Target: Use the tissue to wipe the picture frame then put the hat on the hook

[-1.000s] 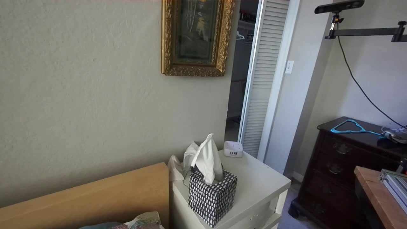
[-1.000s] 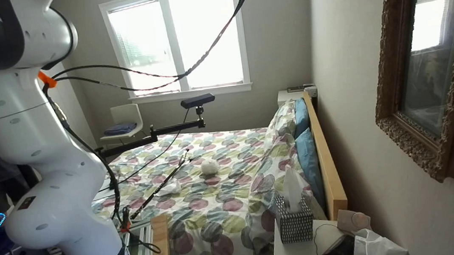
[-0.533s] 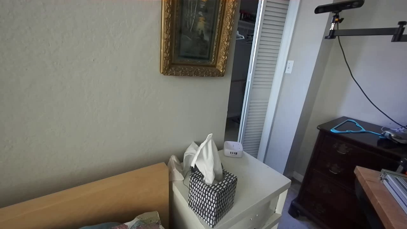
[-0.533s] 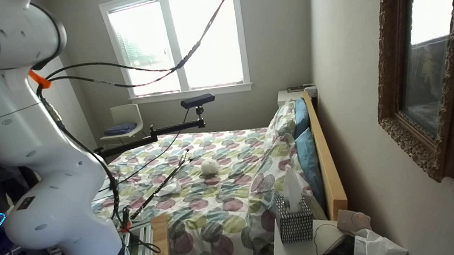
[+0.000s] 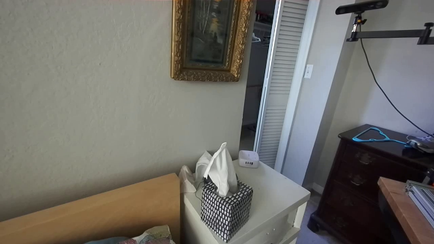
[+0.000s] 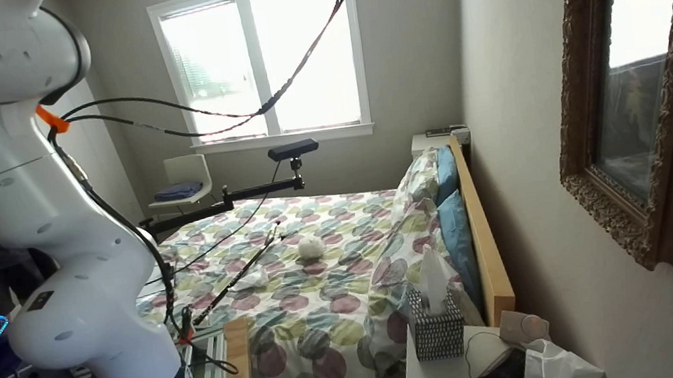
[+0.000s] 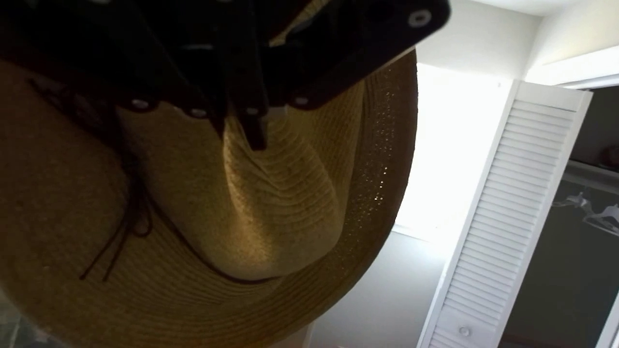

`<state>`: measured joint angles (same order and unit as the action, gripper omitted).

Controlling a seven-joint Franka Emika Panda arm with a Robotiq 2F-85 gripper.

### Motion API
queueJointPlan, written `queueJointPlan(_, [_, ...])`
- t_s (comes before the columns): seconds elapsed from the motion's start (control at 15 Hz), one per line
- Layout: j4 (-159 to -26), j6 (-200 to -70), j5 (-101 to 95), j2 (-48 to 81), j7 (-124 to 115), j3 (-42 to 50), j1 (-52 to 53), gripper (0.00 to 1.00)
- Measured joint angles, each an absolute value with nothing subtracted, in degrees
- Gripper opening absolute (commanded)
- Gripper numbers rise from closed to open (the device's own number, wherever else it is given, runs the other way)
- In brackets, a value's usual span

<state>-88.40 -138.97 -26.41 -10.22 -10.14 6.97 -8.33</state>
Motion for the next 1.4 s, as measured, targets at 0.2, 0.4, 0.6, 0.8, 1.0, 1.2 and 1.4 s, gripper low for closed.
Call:
queueJointPlan(0.2, [-90.37,-139.67,-25.89,-10.15,-10.14,6.46,-7.81,0.02])
queueJointPlan(0.4, [-91.42,-139.96,-25.59,-10.17,-10.14,5.99,-7.81,0.02])
queueJointPlan(0.6, [-91.6,-140.12,-25.57,-10.17,-10.15,5.85,-7.82,0.39])
queueJointPlan(0.8, [-91.6,-140.19,-25.57,-10.17,-10.16,5.67,-7.82,0.59])
queueJointPlan(1.0, [-91.6,-140.19,-25.57,-10.18,-10.17,5.53,-7.86,0.8])
queueJointPlan(1.2, [-91.6,-140.19,-25.58,-10.48,-10.18,5.42,-7.9,1.0])
queueJointPlan(1.4, [-91.64,-140.19,-25.62,-11.61,-10.18,4.65,-7.9,1.0])
